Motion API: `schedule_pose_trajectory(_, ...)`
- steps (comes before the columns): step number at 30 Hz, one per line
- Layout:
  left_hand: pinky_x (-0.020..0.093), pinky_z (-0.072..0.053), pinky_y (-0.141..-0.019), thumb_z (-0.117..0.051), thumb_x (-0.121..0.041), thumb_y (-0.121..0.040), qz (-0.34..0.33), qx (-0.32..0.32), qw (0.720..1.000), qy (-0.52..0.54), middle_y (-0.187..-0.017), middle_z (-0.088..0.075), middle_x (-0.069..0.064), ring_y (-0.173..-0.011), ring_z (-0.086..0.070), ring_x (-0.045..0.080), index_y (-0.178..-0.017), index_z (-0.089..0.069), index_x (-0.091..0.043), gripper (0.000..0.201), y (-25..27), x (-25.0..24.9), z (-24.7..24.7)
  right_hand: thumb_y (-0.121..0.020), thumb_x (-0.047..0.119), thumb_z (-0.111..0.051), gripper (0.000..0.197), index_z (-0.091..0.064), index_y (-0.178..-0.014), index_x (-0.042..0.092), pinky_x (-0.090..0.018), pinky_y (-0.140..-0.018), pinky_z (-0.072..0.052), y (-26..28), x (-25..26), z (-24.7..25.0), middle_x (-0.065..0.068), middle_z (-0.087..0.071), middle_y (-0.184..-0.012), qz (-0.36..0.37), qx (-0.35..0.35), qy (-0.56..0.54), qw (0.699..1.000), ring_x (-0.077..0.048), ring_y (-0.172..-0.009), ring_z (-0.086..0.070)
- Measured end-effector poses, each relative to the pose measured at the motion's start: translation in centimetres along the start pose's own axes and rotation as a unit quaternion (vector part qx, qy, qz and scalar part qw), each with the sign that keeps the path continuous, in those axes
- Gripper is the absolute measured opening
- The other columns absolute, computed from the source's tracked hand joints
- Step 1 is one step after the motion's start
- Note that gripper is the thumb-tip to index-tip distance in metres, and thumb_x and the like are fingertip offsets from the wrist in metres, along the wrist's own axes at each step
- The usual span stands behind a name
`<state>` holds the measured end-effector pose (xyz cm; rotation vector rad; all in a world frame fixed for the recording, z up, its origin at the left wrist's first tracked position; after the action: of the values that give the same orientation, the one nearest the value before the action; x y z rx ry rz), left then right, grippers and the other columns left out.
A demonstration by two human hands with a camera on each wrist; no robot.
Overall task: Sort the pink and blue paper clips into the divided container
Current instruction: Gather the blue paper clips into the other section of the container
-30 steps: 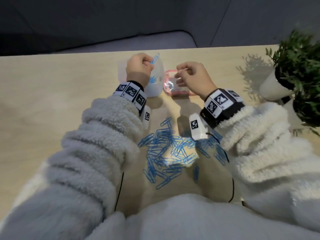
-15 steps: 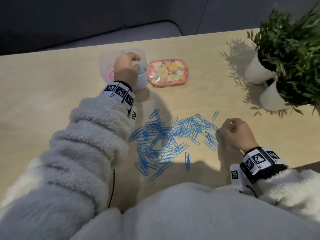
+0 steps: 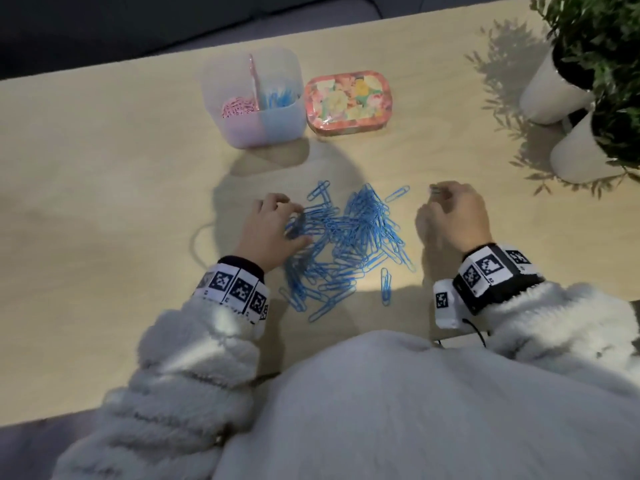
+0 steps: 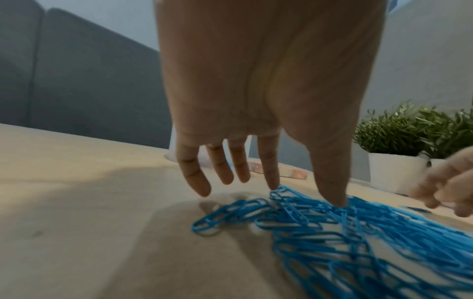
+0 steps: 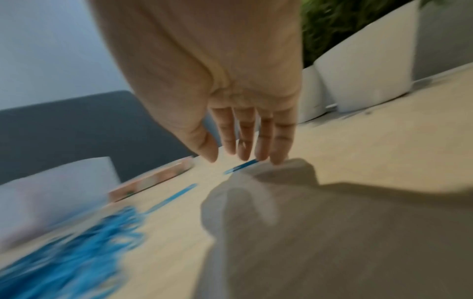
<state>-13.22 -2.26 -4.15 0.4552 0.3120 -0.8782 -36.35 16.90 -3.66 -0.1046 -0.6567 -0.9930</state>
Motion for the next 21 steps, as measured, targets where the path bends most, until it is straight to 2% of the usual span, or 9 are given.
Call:
schedule_pose_trajectory(1, 0.038, -0.029, -0.103, -0.074, -0.046, -0.069, 0.015, 0.006, 1.0, -0.006, -0.126, -0.045, 0.014, -0.12, -0.039, 0.033, -0.123, -0.052, -0.016, 0.065, 0.5, 0.6, -0.1, -0.081, 0.021, -0.052, 0.034, -0.061, -0.112, 0.009, -0.04, -0.091, -0.043, -0.4, -1.6, 1.3, -0.025, -0.058, -0.111, -0.034, -0.02, 0.04, 0.998, -0.042, -0.106, -0.052)
schedule_pose_trajectory(3, 0.04, -0.031, -0.103, -0.073, -0.053, -0.066, 0.044, 0.017, 0.999, -0.019, -0.127, -0.042, 0.013, -0.119, -0.038, 0.033, -0.129, -0.045, -0.016, 0.079, 1.3, 1.2, -0.4, -0.082, 0.031, -0.047, 0.04, -0.059, -0.113, 0.009, -0.041, -0.094, -0.038, -0.6, -3.0, 1.8, -0.027, -0.051, -0.116, -0.06, -0.009, 0.089, 0.994, -0.043, -0.112, -0.044)
schedule_pose_trajectory(5, 0.041, -0.034, -0.1, -0.072, -0.05, -0.069, 0.049, 0.018, 0.998, -0.035, -0.127, -0.042, 0.014, -0.116, -0.039, 0.034, -0.129, -0.044, -0.014, 0.075, 1.4, 0.8, -0.6, -0.081, 0.04, -0.045, 0.046, -0.059, -0.114, 0.011, -0.039, -0.096, -0.036, -0.6, -1.7, 0.4, -0.026, -0.05, -0.115, -0.019, 0.017, 0.087, 0.996, -0.041, -0.114, -0.042)
schedule_pose_trajectory(7, 0.041, -0.036, -0.097, -0.071, -0.04, -0.074, 0.038, 0.025, 0.998, -0.044, -0.126, -0.042, 0.014, -0.115, -0.04, 0.034, -0.127, -0.045, -0.013, 0.065, 0.9, -0.5, -0.7, -0.083, 0.044, -0.048, 0.049, -0.058, -0.118, 0.011, -0.039, -0.098, -0.036, -0.1, 0.8, -1.9, -0.024, -0.051, -0.114, 0.034, 0.057, 0.085, 0.994, -0.039, -0.114, -0.042)
schedule_pose_trajectory(10, 0.043, -0.042, -0.093, -0.069, -0.027, -0.078, 0.02, 0.041, 0.999, -0.03, -0.122, -0.045, 0.013, -0.112, -0.043, 0.031, -0.122, -0.048, -0.013, 0.051, 0.0, -2.6, -1.2, -0.082, 0.057, -0.048, 0.057, -0.057, -0.116, 0.012, -0.04, -0.094, -0.04, 1.5, 4.9, -5.1, -0.019, -0.052, -0.109, 0.107, 0.114, 0.12, 0.98, -0.035, -0.109, -0.044)
schedule_pose_trajectory(13, 0.041, -0.043, -0.089, -0.065, -0.012, -0.079, 0.004, 0.052, 0.999, 0.0, -0.117, -0.05, 0.014, -0.109, -0.049, 0.031, -0.116, -0.052, -0.009, 0.039, -0.7, -4.1, -1.9, -0.08, 0.051, -0.06, 0.057, -0.053, -0.12, 0.01, -0.043, -0.09, -0.044, 3.1, 7.7, -7.2, -0.016, -0.047, -0.112, 0.142, 0.153, 0.132, 0.969, -0.032, -0.108, -0.042)
schedule_pose_trajectory(16, 0.04, -0.042, -0.083, -0.057, -0.004, -0.081, -0.01, 0.044, 0.999, -0.012, -0.112, -0.055, 0.017, -0.103, -0.053, 0.034, -0.109, -0.057, -0.005, 0.028, -1.3, -4.8, -2.0, -0.083, 0.032, -0.064, 0.048, -0.051, -0.124, 0.009, -0.046, -0.091, -0.045, 4.0, 9.4, -8.4, -0.016, -0.046, -0.117, 0.153, 0.161, 0.124, 0.967, -0.033, -0.112, -0.042)
schedule_pose_trajectory(19, 0.042, -0.042, -0.08, -0.054, -0.004, -0.083, -0.016, 0.025, 0.999, -0.019, -0.108, -0.058, 0.017, -0.098, -0.055, 0.036, -0.105, -0.059, -0.004, 0.023, -1.3, -4.7, -1.7, -0.087, 0.02, -0.06, 0.035, -0.054, -0.119, 0.007, -0.041, -0.092, -0.043, 3.6, 9.9, -8.6, -0.016, -0.051, -0.116, 0.151, 0.149, 0.082, 0.974, -0.033, -0.111, -0.046)
schedule_pose_trajectory(21, 0.041, -0.043, -0.08, -0.054, -0.005, -0.085, -0.007, 0.014, 1.0, -0.019, -0.106, -0.059, 0.017, -0.097, -0.055, 0.035, -0.105, -0.06, -0.005, 0.021, -1.1, -4.2, -1.2, -0.087, 0.015, -0.059, 0.026, -0.059, -0.111, 0.005, -0.035, -0.087, -0.04, 3.1, 9.9, -8.4, -0.017, -0.056, -0.11, 0.15, 0.145, 0.051, 0.977, -0.033, -0.106, -0.05)
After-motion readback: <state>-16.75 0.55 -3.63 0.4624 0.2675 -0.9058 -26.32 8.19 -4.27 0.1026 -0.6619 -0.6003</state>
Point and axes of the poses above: each hand's wrist, its own y-axis away from the middle knuckle, its own z-axis out of the back of the hand, x = y × z, the point moved 10 cm from there along -y, towards the middle knuckle
